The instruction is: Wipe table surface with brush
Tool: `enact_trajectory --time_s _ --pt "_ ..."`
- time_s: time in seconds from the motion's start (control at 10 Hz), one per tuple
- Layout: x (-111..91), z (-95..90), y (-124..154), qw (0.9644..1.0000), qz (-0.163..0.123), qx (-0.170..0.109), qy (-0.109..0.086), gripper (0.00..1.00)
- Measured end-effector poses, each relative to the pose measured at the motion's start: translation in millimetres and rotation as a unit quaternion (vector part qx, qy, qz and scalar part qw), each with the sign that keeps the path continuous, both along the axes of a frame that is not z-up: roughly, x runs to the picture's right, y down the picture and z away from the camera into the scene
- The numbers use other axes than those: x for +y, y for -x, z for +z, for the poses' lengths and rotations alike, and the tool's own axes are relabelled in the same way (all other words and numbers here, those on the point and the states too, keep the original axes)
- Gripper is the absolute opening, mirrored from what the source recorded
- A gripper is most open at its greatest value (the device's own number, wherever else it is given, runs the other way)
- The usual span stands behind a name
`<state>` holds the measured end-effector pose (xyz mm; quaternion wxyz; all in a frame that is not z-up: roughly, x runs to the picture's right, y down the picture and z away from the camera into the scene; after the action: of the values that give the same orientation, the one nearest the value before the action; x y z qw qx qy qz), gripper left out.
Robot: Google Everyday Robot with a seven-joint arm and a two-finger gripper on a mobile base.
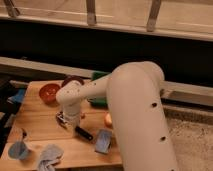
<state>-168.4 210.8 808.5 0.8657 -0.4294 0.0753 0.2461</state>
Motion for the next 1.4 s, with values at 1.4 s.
enact_trajectory --time_s 1.4 --pt "16 -14.5 -10 0.9999 -0.007 -0.005 0.011 0.00"
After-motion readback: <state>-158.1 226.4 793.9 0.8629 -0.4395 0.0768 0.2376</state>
